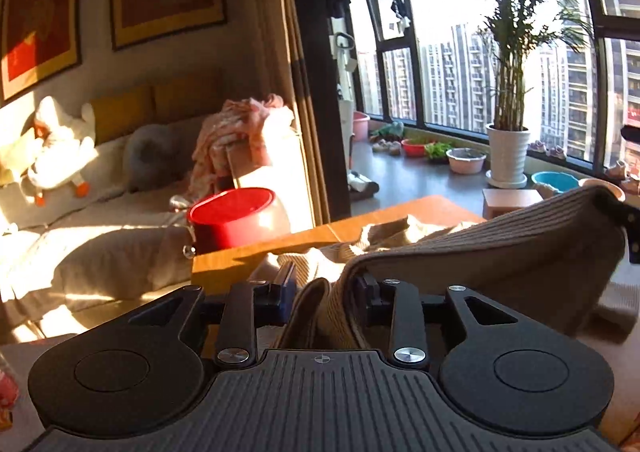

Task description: Fold clothes

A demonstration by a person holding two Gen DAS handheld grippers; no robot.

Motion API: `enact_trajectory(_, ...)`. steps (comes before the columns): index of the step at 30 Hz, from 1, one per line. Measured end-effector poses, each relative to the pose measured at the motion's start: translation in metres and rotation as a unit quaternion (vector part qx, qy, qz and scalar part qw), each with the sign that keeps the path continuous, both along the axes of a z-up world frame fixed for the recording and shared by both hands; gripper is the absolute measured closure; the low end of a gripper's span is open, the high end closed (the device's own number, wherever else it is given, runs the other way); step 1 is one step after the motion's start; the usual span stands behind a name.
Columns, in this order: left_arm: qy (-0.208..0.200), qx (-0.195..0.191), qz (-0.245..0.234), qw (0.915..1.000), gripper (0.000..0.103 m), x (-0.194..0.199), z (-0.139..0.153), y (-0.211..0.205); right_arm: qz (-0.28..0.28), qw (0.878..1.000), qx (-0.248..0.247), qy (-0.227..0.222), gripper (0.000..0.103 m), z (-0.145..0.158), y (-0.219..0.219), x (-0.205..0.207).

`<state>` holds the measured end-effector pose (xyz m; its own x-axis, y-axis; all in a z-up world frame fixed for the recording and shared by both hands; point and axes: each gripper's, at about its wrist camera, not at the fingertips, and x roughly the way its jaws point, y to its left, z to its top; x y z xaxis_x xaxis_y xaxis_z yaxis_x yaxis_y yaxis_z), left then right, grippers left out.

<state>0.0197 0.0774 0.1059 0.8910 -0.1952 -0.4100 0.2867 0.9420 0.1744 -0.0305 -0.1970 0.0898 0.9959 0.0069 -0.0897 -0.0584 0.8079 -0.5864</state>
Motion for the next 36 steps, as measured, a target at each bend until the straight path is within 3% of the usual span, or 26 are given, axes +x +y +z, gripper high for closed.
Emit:
enact_trajectory(3,0.013,0.035,-0.024,0.9990,0.061,-0.020,-0.011,-0.007,0.024,0.999,0.010,0.044,0.013,0.001,-0.015,-0.024)
enact_trajectory(6,0.037,0.049,-0.015,0.9980,0.053,-0.024,-0.025,-0.005,0.050,0.992,0.044,0.109,0.012,-0.009,-0.025,-0.040)
enact_trajectory(10,0.069,0.050,0.006,0.9963,0.050,-0.018,-0.042,0.002,0.054,0.975,0.084,0.198,0.012,-0.051,-0.021,-0.039)
enact_trajectory(13,0.096,0.047,-0.011,0.9942,0.035,-0.016,-0.054,0.007,0.072,0.963,0.119,0.229,0.012,-0.067,-0.016,-0.046)
enact_trajectory(14,0.106,0.043,-0.029,0.9930,0.031,-0.018,-0.059,0.004,0.073,0.960,0.134,0.234,0.014,-0.069,-0.016,-0.045)
enact_trajectory(17,0.126,0.052,-0.067,0.9884,0.031,-0.020,-0.078,-0.009,0.054,0.944,0.201,0.257,0.039,-0.072,-0.023,-0.031)
enact_trajectory(19,0.137,0.066,-0.078,0.9853,0.031,-0.021,-0.094,-0.019,0.039,0.930,0.243,0.273,0.043,-0.074,-0.033,-0.022)
enact_trajectory(22,0.153,0.084,-0.079,0.9814,0.032,-0.018,-0.112,-0.022,0.055,0.938,0.204,0.275,0.042,-0.079,-0.026,-0.027)
enact_trajectory(24,0.151,0.081,-0.078,0.9822,0.033,-0.017,-0.112,-0.019,0.060,0.943,0.179,0.274,0.034,-0.085,-0.023,-0.030)
enact_trajectory(25,0.146,0.086,-0.072,0.9828,0.045,-0.017,-0.111,-0.019,0.054,0.942,0.183,0.276,0.034,-0.087,-0.025,-0.029)
enact_trajectory(26,0.138,0.099,-0.058,0.9838,0.060,-0.016,-0.110,-0.019,0.049,0.941,0.186,0.278,0.036,-0.090,-0.027,-0.027)
enact_trajectory(27,0.125,0.111,-0.035,0.9853,0.063,-0.013,-0.108,-0.015,0.044,0.940,0.190,0.280,0.057,-0.092,-0.029,-0.026)
enact_trajectory(29,0.106,0.122,0.012,0.9868,0.063,-0.007,-0.103,-0.005,0.027,0.939,0.197,0.281,0.074,-0.091,-0.036,-0.021)
enact_trajectory(33,0.099,0.089,0.079,0.9879,0.059,0.002,-0.084,0.029,-0.028,0.959,0.154,0.236,0.071,-0.078,-0.048,-0.017)
enact_trajectory(34,0.102,0.081,0.076,0.9886,0.052,0.001,-0.081,0.030,-0.027,0.964,0.143,0.221,0.071,-0.074,-0.048,-0.018)
enact_trajectory(36,0.105,0.074,0.062,0.9898,0.047,-0.001,-0.077,0.028,0.009,0.967,0.142,0.213,0.067,-0.065,-0.041,-0.021)
